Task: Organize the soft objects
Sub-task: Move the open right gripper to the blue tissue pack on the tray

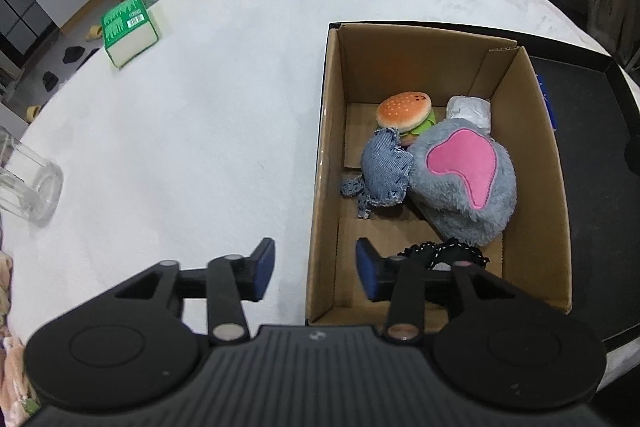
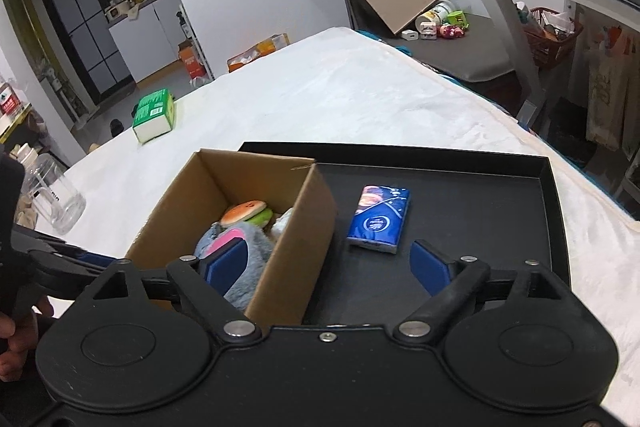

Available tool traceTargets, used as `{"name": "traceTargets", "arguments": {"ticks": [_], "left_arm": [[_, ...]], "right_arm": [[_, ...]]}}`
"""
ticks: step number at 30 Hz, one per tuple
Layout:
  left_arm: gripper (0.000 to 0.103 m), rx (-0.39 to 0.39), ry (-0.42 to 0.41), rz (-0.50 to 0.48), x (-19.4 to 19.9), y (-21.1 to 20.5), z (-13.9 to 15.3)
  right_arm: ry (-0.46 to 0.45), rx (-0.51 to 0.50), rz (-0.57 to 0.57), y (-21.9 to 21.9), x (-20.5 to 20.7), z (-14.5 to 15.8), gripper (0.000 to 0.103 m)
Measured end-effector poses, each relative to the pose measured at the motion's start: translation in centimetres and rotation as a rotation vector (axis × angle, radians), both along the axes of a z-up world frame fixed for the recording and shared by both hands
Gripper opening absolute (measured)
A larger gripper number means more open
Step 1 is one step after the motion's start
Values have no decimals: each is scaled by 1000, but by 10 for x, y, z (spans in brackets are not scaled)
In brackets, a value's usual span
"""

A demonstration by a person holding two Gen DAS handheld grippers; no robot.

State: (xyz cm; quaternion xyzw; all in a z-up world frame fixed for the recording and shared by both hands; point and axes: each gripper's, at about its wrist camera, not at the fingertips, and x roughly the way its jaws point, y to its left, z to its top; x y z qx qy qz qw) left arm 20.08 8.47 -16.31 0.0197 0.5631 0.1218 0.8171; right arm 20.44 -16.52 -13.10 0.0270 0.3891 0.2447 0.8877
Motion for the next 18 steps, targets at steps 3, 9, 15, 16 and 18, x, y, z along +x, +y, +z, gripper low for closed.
{"name": "traceTargets", "arguments": {"ticks": [3,9,15,16,18], "left_arm": [[50,31,3,-8,1,-5,0],[52,95,20,-31,5,-17,-3],[52,139,34,-25,9,-23,-5],[52,157,25,-16,9,-25,-4],[52,195,19,2,10,-27,-3]], "right_arm": [[5,15,-6,-5,6,-5,89],[10,12,0,-12,18,-17,90],[21,27,7,-16,36,-26,90],[24,31,7,-17,39,-27,90],[28,38,8,-17,47,-29,90]]}}
